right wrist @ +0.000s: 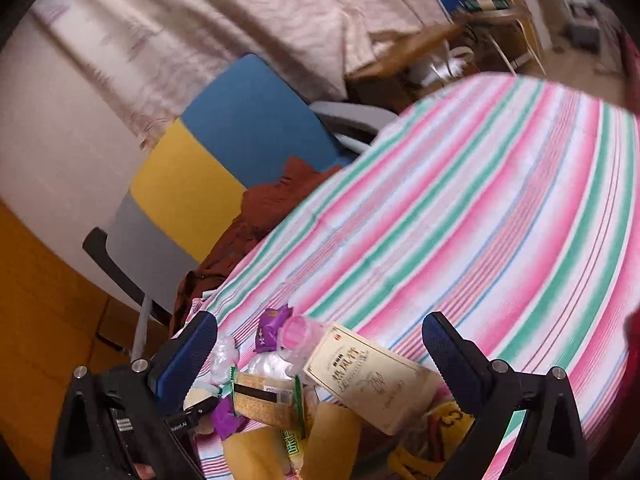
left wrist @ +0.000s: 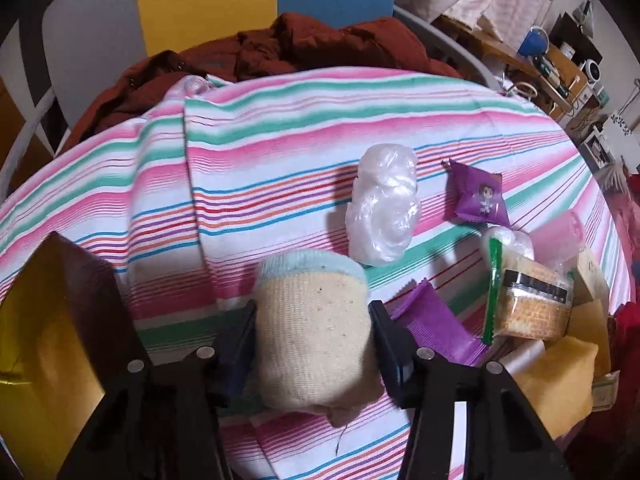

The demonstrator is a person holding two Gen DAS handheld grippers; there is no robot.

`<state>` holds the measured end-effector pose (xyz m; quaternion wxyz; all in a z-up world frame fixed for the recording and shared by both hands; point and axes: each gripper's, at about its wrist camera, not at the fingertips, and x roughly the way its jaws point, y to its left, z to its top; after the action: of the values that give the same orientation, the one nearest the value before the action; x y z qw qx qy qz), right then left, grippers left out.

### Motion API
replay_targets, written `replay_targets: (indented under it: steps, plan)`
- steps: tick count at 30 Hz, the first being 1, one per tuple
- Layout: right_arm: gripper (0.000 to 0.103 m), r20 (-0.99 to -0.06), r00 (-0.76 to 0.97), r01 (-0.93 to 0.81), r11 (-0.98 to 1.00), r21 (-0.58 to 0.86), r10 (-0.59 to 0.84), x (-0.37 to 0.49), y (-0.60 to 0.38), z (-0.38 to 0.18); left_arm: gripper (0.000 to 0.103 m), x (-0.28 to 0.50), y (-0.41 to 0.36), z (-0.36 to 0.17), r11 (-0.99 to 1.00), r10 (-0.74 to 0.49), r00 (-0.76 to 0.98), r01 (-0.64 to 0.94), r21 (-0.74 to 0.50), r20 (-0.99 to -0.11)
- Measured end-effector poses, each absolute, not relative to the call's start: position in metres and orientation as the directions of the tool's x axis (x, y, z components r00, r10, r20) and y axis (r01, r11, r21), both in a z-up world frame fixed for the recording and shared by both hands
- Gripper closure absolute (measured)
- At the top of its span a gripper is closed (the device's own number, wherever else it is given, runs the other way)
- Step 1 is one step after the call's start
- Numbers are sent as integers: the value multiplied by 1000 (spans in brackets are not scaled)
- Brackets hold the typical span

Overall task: Organize objects
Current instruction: 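Move the left gripper toward the beige knit sock, then grasp the beige knit sock with the left gripper and place it in the gold tray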

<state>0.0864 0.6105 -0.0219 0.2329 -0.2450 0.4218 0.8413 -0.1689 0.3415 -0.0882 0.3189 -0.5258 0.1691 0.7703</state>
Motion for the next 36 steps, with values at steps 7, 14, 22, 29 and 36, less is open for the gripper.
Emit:
replay_targets:
  steps: [7, 14, 22, 29, 36]
  plan:
    - [0, -591, -806, -399, -734, 549, -4, 51, 570, -10, 50, -151, 307, -53, -741, 419, -297, -659, -133, -858]
    - [0, -756, -647, -153, -955, 254, -97, 6, 472, -21, 49, -115, 266, -16, -726, 506, -329, -662, -188, -797]
    - [0, -863, -504, -180, -981, 78, 24, -4, 444, -43, 49, -87, 200, -4, -758, 532, -365, -608, -238, -764]
    - [45, -882, -468, -206, -978, 42, 61, 0, 436, -48, 49, -76, 146, -10, -807, 508, -415, -536, -248, -755]
    - [45, -804, -593, -155, -986, 56, 48, 5, 398, 2, 49, -82, 85, -14, -869, 447, -497, -441, -227, -744]
